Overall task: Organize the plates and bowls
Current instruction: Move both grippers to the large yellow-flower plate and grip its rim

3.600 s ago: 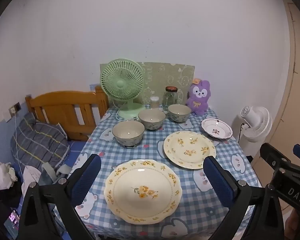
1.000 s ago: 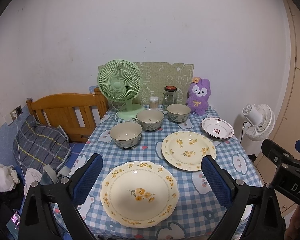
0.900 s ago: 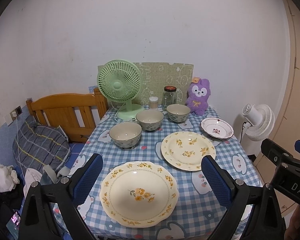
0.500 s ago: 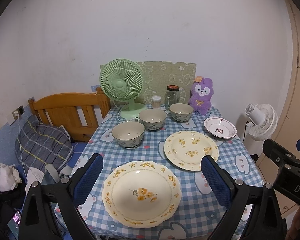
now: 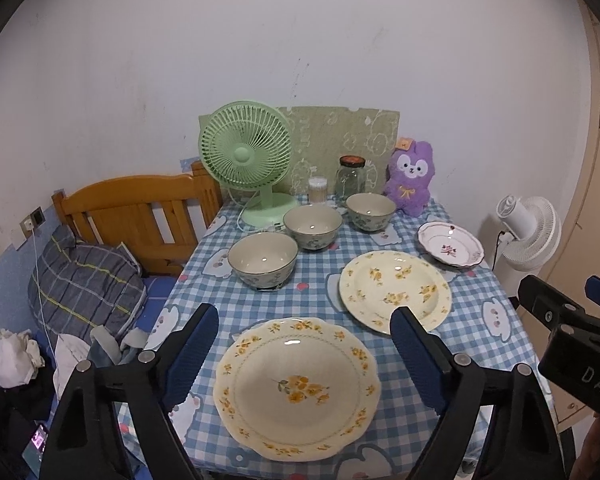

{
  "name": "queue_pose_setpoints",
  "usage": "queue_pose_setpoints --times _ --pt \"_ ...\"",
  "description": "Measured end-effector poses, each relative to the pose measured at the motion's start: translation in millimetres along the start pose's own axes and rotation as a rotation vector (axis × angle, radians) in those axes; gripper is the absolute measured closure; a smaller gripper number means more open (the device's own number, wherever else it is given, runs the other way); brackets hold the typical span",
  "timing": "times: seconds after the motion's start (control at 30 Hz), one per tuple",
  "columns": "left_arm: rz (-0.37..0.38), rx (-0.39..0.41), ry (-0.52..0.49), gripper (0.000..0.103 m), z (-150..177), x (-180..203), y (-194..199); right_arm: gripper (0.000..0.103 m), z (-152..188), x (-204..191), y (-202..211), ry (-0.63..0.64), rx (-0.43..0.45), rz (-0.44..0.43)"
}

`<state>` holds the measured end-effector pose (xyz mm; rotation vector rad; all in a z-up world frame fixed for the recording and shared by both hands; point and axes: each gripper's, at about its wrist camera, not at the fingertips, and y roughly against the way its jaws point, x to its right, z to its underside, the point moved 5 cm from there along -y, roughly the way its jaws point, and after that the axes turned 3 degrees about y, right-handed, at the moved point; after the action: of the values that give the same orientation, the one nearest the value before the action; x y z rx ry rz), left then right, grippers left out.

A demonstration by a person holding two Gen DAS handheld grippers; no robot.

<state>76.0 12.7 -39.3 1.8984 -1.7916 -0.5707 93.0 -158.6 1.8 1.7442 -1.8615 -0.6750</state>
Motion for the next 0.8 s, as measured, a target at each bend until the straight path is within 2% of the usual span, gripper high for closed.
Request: queue_pose_setpoints --times 0.37,0.8 --pt "-0.010 -0.093 0.009 0.025 9.5 -30.7 -44.5 0.011 12.7 -47.9 -50.3 0.026 -0.094 -0.028" --pt "-0.018 -0.235 0.017 0.030 38.3 -62.0 -109.6 0.013 40.3 -91.5 -118.5 0.056 -0.228 -0.003"
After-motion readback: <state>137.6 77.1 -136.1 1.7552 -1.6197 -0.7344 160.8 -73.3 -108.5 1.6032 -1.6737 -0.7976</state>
